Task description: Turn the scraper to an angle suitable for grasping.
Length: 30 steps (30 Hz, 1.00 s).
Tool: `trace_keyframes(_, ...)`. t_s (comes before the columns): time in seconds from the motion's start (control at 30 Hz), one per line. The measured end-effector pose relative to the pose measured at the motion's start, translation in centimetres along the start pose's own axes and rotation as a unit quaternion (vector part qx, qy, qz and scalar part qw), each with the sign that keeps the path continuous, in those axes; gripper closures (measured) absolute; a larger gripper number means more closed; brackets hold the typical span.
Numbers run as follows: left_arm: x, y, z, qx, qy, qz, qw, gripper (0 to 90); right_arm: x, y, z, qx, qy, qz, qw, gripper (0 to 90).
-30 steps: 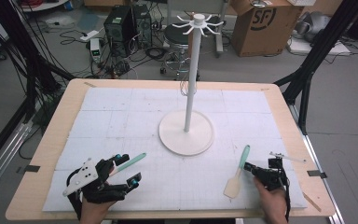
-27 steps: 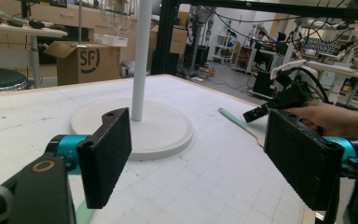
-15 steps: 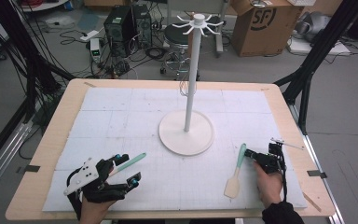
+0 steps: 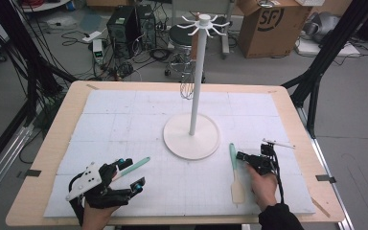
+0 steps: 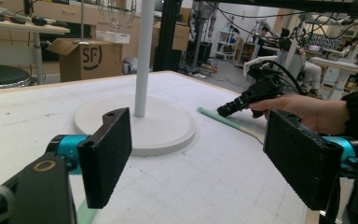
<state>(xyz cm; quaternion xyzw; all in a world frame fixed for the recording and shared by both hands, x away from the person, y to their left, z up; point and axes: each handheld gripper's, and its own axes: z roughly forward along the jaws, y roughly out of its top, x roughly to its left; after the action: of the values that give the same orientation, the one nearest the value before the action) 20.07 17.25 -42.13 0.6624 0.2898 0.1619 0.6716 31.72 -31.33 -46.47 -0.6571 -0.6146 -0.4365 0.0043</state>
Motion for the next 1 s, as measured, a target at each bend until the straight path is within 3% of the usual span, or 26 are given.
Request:
trace_keyframes(0.23,0.0,0.0,-0.1,-0.002,0.001,0.000,1.0000,24.2,2.0,-0.6,1.0,0.020,0.004,-0.024,0.9995,90.0)
trace_keyframes(0.33,0.0,0.0,-0.1,-0.004,-0.001,-0.001,1.0000,24.3,2.4,-0.9,0.6,0.022,-0.003,-0.033,0.9992,90.0)
trace_keyframes(0.4,-0.1,0.0,-0.1,-0.003,0.000,0.000,1.0000,24.3,2.6,-1.4,0.1,0.019,0.005,-0.033,0.9993,90.0)
trace_keyframes(0.5,-0.1,0.0,0.0,-0.002,-0.002,0.001,1.0000,24.3,3.2,-2.2,-0.6,0.018,0.004,-0.054,0.9984,90.0)
trace_keyframes(0.7,-0.3,0.1,0.0,-0.004,-0.004,0.002,1.0000,24.3,4.6,-4.7,-1.2,0.039,0.016,-0.074,0.9964,90.0)
trace_keyframes(1.0,-0.2,0.1,-0.1,-0.006,-0.004,0.001,1.0000,24.3,4.7,-6.5,-2.5,0.049,0.007,-0.077,0.9958,90.0)
